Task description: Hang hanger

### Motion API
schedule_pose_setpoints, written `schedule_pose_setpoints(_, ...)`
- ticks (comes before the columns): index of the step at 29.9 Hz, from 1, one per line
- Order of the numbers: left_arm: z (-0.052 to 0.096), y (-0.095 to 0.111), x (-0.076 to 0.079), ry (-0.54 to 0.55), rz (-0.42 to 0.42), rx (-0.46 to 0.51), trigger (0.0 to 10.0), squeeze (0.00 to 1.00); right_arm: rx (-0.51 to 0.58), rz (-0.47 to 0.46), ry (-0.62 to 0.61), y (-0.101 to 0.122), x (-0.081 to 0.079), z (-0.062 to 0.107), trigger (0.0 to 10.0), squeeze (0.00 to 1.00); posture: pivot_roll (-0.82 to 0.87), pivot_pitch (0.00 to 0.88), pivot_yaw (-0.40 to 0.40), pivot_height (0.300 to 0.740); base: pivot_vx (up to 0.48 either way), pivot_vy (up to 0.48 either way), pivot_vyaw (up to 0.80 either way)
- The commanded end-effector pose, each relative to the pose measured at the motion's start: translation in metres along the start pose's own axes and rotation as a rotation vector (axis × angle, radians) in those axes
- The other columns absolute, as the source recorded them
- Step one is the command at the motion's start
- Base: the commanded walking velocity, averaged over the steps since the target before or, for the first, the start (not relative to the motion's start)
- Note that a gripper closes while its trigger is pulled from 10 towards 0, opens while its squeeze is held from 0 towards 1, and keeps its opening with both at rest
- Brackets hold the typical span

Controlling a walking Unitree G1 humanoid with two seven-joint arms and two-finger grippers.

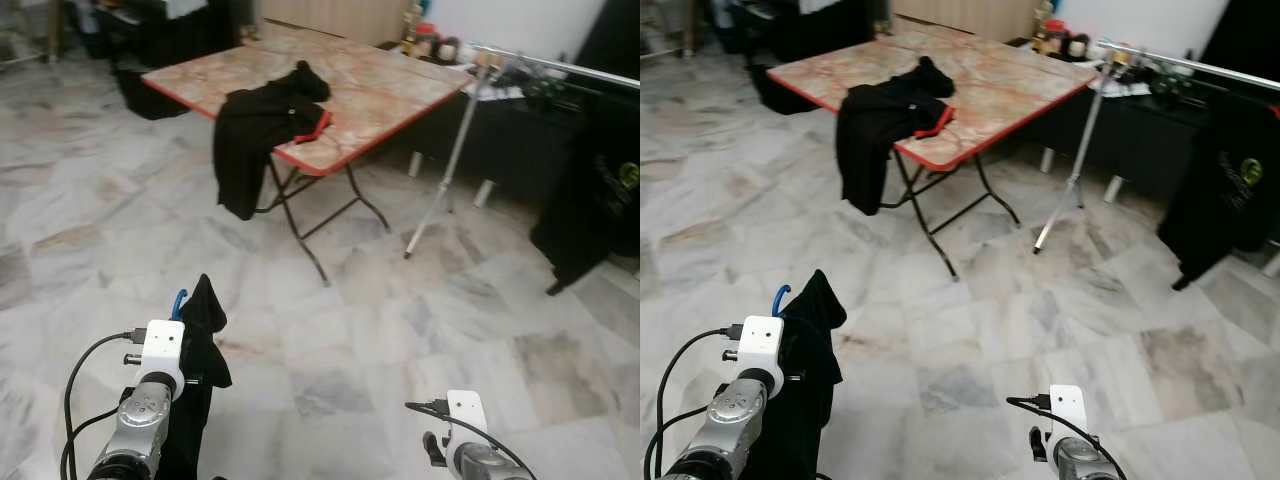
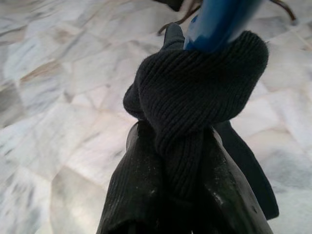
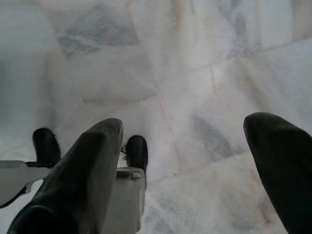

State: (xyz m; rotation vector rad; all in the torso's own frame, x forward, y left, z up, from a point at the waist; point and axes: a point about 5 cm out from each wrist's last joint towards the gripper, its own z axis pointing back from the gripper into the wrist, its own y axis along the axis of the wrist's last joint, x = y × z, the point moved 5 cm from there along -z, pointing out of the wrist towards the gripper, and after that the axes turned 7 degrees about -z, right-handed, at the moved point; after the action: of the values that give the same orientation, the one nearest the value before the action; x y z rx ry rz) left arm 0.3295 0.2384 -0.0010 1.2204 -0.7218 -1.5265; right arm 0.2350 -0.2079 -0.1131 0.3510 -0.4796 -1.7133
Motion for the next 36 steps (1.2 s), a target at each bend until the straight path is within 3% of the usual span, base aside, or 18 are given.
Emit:
schedule_pose_setpoints(1, -0.002, 0.008, -0.004, 0.003, -0.021, 0.037, 10.0, 0.0, 0.001, -0.007, -0.007, 0.001, 0.002, 0.0, 10.0, 0.0, 0.05, 0.0, -0.01, 0.74, 0.0, -0.364, -0.76)
schedule_pose_setpoints(12, -0.002, 0.013, -0.001, -0.019, -0.033, 0.064, 10.0, 0.0, 0.002, -0.001, -0.005, 0.001, -0.001, 0.0, 10.0, 0.0, 0.05, 0.0, -0.006, 0.74, 0.0, -0.351, -0.76)
schedule_pose_setpoints(30, -0.003, 0.015, 0.008, -0.048, 0.082, 0.072, 10.0, 0.0, 0.0, 0.008, -0.013, -0.002, 0.002, 0.0, 10.0, 0.0, 0.05, 0.0, -0.02, 0.74, 0.0, 0.0, -0.76)
schedule_pose_setpoints(36, -0.003, 0.016, 0.008, -0.047, 0.101, 0.07, 10.0, 0.0, 0.018, 0.002, -0.018, 0.0, 0.003, 0.0, 10.0, 0.0, 0.05, 0.0, -0.028, 0.74, 0.146, 0.0, 0.0)
